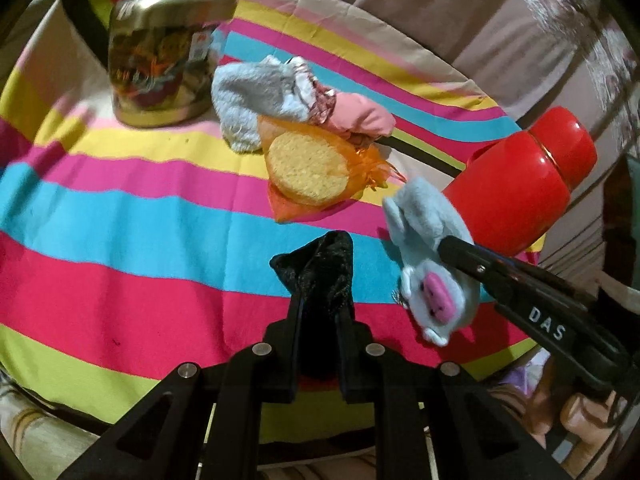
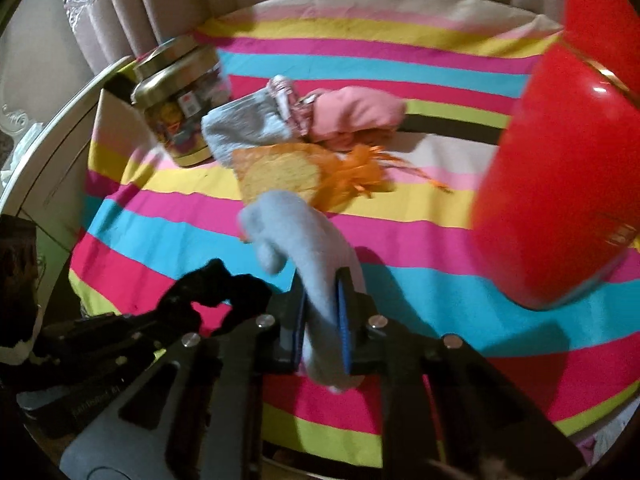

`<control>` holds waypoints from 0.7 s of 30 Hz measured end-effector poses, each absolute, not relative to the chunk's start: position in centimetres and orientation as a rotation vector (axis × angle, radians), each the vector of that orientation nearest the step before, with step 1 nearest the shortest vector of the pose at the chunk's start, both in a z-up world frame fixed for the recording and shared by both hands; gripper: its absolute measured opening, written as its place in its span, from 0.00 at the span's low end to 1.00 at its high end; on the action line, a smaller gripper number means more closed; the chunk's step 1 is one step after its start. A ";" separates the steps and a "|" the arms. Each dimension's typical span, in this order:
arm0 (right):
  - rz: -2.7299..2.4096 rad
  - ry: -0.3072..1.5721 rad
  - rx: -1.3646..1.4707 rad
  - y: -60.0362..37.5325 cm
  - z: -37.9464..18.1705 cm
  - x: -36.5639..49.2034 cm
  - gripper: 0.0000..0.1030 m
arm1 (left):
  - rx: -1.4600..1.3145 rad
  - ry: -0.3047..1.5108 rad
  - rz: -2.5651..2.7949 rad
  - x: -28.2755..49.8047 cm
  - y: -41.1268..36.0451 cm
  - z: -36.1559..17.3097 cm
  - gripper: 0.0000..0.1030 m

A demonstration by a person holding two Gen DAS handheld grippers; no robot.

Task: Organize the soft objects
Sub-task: 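Grasp the light blue mitten with the right gripper while the left gripper holds the scrunchie, then carry the scrunchie and blue mitten into the white box and open both grippers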

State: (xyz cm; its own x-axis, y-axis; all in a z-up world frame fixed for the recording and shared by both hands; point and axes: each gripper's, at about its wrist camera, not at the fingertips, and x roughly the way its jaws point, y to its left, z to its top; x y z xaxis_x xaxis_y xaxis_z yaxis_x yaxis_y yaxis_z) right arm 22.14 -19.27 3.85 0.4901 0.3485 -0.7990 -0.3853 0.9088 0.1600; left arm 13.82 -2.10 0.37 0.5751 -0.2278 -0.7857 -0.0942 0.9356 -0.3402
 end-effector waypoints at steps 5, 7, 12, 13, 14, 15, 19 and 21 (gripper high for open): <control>0.410 0.910 -0.073 -20.0 4.6 20.7 0.15 | -0.256 0.914 -0.056 13.6 -3.6 1.7 0.14; 0.402 0.897 -0.074 -20.5 4.9 20.3 0.14 | -0.217 0.891 -0.044 13.4 -4.3 2.4 0.14; 0.378 0.866 -0.065 -21.8 5.8 19.0 0.14 | -0.112 0.830 -0.023 12.7 -6.0 4.1 0.14; 0.373 0.863 -0.063 -22.0 5.8 18.9 0.14 | -0.101 0.820 -0.026 12.6 -6.3 4.3 0.14; 0.371 0.862 -0.061 -22.2 5.8 18.8 0.14 | -0.099 0.815 -0.031 12.6 -6.4 4.4 0.14; 0.369 0.864 -0.055 -22.4 5.8 18.7 0.14 | -0.104 0.809 -0.034 12.6 -6.4 4.6 0.14; 0.388 0.889 -0.048 -22.7 5.5 18.7 0.14 | -0.169 0.795 -0.009 12.4 -5.2 4.8 0.14; 0.402 0.904 -0.065 -22.2 5.2 18.6 0.14 | -0.195 0.785 0.011 12.2 -4.8 4.9 0.14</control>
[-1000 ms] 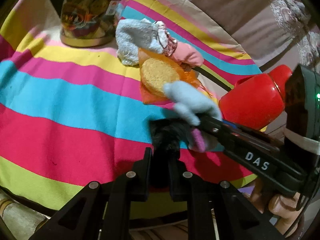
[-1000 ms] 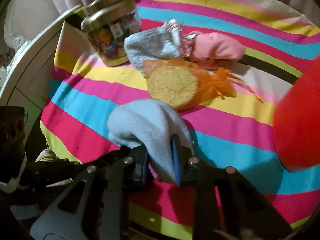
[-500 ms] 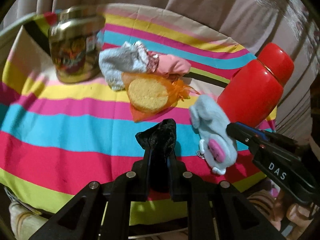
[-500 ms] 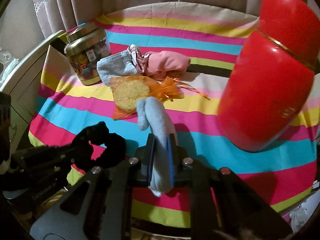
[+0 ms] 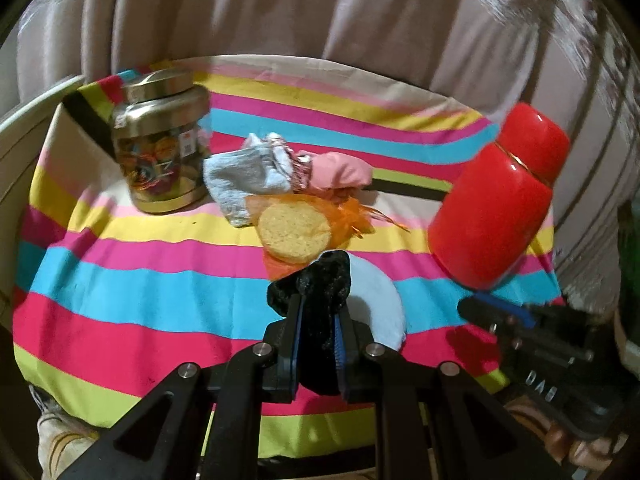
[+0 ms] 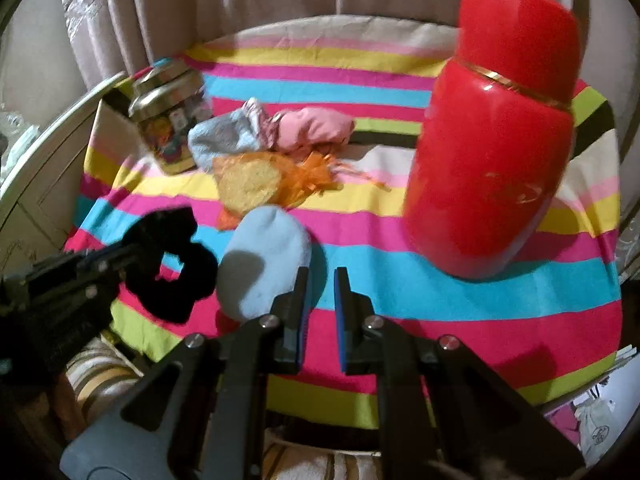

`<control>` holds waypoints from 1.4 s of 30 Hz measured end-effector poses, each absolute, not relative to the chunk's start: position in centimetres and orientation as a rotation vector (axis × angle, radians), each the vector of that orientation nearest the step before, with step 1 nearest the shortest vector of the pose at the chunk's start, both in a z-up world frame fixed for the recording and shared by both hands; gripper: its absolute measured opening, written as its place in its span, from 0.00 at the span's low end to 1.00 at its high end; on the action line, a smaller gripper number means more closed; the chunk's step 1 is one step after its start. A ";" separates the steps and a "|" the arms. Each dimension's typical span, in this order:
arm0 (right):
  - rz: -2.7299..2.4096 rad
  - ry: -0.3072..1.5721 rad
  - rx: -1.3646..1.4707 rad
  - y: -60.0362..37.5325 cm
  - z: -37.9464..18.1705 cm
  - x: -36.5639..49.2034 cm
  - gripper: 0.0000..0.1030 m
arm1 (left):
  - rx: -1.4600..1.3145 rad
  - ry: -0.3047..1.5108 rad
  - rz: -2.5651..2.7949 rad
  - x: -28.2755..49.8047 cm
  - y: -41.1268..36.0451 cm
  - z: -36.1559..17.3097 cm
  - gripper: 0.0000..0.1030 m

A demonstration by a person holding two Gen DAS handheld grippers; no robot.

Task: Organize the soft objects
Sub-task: 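Carry the scrunchie and blue mitten into the white box and open both grippers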

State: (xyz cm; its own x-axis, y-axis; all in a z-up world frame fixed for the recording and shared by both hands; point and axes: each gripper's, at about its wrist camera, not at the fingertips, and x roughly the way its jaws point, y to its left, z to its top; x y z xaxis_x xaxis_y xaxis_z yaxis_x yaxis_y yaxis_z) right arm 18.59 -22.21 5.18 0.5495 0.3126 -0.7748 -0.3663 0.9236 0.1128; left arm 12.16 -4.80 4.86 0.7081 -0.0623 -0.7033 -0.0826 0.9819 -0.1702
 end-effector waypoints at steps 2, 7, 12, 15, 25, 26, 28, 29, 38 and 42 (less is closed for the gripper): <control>0.410 0.928 -0.092 -21.5 4.7 18.8 0.19 | -0.218 0.766 0.045 12.0 -4.0 5.0 0.14; 0.453 0.990 -0.119 -19.2 3.6 20.0 0.82 | -0.264 0.737 0.093 11.9 -2.4 5.0 0.14; 0.421 1.080 -0.207 -15.7 1.0 22.6 0.83 | -0.278 0.740 0.100 12.1 -1.8 4.6 0.14; 0.432 1.125 -0.228 -14.3 -0.4 23.8 0.83 | -0.295 0.739 0.105 12.1 -1.3 4.5 0.14; 0.477 1.112 -0.254 -12.9 -1.6 23.8 0.45 | -0.300 0.746 0.099 12.3 -1.3 4.3 0.14; 0.478 1.104 -0.253 -12.9 -1.4 23.6 0.41 | -0.298 0.745 0.099 12.3 -1.3 4.3 0.14; 0.471 1.079 -0.232 -13.7 -0.6 23.0 0.26 | -0.295 0.744 0.100 12.3 -1.4 4.4 0.14; 0.467 1.071 -0.215 -14.1 -0.2 22.9 0.26 | -0.294 0.742 0.099 12.2 -1.5 4.4 0.14; 0.393 0.975 -0.088 -20.4 3.3 20.7 0.22 | -0.262 0.716 0.040 12.1 -3.6 5.5 0.14; 0.367 0.935 -0.064 -22.0 4.4 19.3 0.22 | -0.258 0.706 0.001 11.8 -5.0 6.3 0.14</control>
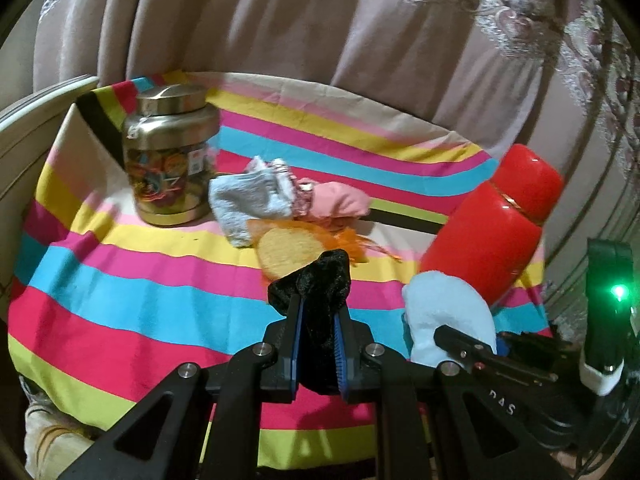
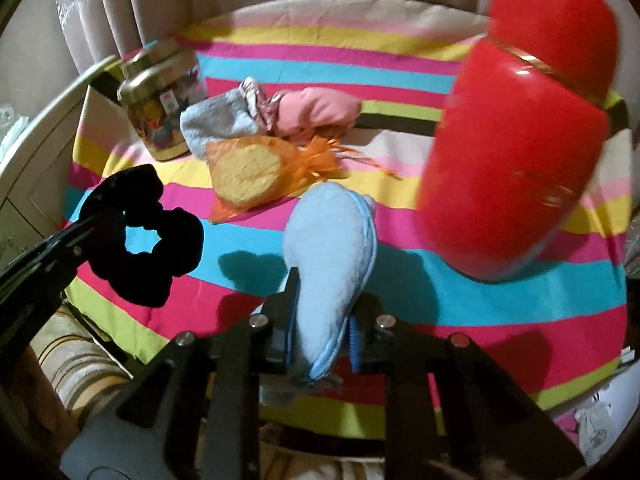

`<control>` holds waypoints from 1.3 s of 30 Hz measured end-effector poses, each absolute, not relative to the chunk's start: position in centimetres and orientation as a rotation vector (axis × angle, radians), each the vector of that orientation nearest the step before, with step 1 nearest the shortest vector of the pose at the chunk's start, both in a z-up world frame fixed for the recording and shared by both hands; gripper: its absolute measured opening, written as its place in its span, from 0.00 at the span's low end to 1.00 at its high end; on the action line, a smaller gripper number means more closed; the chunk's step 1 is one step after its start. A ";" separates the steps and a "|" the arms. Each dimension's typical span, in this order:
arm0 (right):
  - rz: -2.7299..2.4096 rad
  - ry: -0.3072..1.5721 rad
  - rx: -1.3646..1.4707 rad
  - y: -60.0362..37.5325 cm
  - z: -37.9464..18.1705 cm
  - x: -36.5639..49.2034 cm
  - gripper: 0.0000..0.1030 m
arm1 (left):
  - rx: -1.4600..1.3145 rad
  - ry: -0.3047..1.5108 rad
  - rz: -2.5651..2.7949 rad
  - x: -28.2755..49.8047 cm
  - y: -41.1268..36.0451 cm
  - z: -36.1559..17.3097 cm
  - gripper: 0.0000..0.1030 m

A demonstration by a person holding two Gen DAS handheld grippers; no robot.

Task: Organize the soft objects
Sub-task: 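Carry the scrunchie and blue mitten into the white box and open both grippers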

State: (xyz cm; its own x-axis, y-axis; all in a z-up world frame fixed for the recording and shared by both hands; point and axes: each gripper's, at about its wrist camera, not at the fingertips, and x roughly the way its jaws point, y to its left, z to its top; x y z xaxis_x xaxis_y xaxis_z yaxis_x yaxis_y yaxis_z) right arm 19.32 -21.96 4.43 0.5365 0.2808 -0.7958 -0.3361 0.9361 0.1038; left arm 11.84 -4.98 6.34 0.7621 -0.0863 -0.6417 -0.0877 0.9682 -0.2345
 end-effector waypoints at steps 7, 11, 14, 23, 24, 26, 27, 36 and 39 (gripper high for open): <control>0.328 0.891 -0.008 -26.2 6.5 16.8 0.22 | -0.252 0.710 -0.109 10.9 -9.0 7.7 0.14; 0.288 0.870 0.041 -29.6 7.7 15.4 0.22 | -0.237 0.711 -0.190 10.2 -12.0 8.6 0.14; 0.238 0.853 0.080 -33.0 8.4 14.0 0.22 | -0.230 0.725 -0.265 9.7 -14.8 8.9 0.14; 0.048 0.850 0.124 -43.2 8.8 9.3 0.22 | -0.170 0.771 -0.483 7.8 -23.4 9.2 0.14; 0.020 0.852 0.130 -44.6 8.8 8.6 0.22 | -0.164 0.779 -0.506 7.5 -24.3 9.2 0.14; -0.016 0.852 0.132 -46.3 8.8 7.6 0.22 | -0.146 0.794 -0.554 6.9 -26.1 9.1 0.14; -0.040 0.854 0.135 -47.4 8.8 7.0 0.22 | -0.135 0.801 -0.579 6.5 -27.1 9.1 0.14; -0.178 0.865 0.160 -53.4 8.8 3.2 0.22 | -0.076 0.839 -0.773 3.6 -33.4 9.1 0.14; -0.206 0.867 0.181 -54.9 8.7 2.2 0.23 | -0.069 0.855 -0.828 2.8 -34.9 9.0 0.15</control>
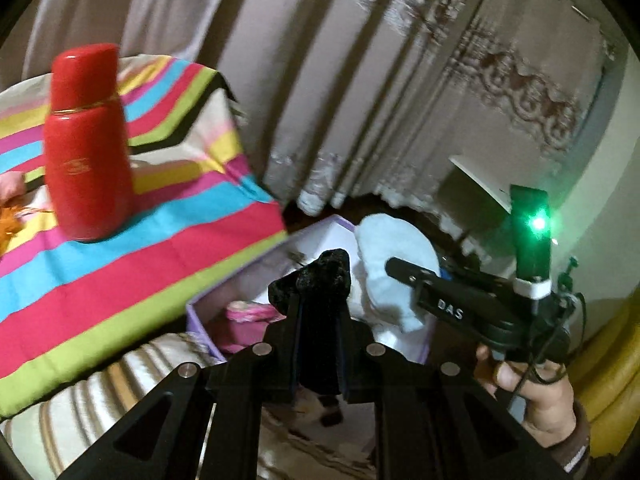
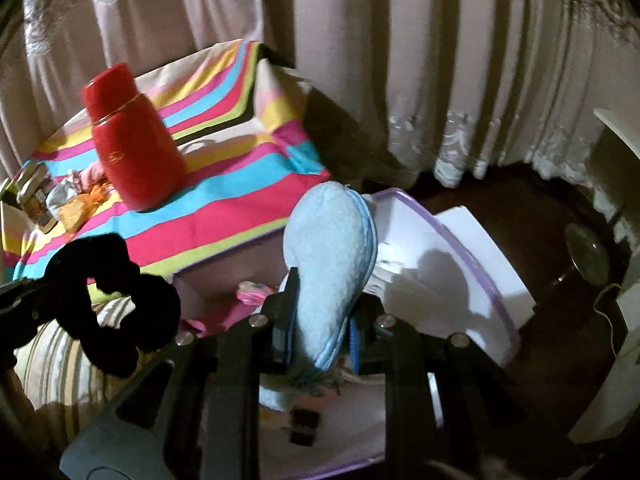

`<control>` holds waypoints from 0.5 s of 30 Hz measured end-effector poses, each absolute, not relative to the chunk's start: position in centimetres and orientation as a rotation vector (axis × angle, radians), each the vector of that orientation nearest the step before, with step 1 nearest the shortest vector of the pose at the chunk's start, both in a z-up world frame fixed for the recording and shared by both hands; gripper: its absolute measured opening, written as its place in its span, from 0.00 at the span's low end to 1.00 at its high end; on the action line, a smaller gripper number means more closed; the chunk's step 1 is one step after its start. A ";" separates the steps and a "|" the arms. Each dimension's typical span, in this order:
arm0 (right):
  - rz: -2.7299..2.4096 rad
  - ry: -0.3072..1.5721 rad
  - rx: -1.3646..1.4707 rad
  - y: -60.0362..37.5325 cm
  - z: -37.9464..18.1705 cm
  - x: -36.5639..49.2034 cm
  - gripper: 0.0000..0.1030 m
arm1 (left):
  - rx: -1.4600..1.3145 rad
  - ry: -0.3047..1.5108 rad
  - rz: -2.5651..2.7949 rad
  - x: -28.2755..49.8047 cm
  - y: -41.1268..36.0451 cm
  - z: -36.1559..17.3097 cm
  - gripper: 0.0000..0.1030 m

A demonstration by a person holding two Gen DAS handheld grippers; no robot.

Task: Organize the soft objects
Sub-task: 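Carry the scrunchie and blue mitten into the white box and open both grippers, then move both grippers back over the remaining soft items on the bed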

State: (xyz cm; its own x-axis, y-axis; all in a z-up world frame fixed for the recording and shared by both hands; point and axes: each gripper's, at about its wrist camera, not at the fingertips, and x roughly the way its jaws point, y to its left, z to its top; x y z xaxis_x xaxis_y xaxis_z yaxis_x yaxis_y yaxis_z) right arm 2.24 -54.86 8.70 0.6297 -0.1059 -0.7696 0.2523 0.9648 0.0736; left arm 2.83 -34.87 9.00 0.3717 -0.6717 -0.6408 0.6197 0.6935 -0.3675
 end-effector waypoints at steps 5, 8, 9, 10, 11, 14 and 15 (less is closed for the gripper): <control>-0.248 0.875 0.207 -56.5 8.7 1.6 0.29 | -0.055 0.872 -0.902 2.3 -36.2 8.7 0.48; -0.263 0.885 0.226 -56.9 8.7 1.7 0.56 | -0.056 0.855 -0.897 2.3 -35.8 9.0 0.62; -0.264 0.879 0.225 -56.8 8.8 1.6 0.70 | -0.050 0.852 -0.889 2.2 -35.7 9.1 0.62; -0.259 0.870 0.222 -56.6 9.0 1.6 0.72 | -0.047 0.848 -0.878 2.3 -35.6 9.1 0.62; -0.254 0.867 0.219 -56.5 9.1 1.6 0.72 | -0.051 0.847 -0.867 2.5 -35.3 9.0 0.62; -0.230 0.865 0.203 -55.6 9.4 1.8 0.72 | -0.062 0.850 -0.830 3.0 -34.6 9.0 0.62; -0.224 0.867 0.196 -55.3 9.5 1.8 0.72 | -0.061 0.846 -0.819 3.2 -34.3 9.2 0.62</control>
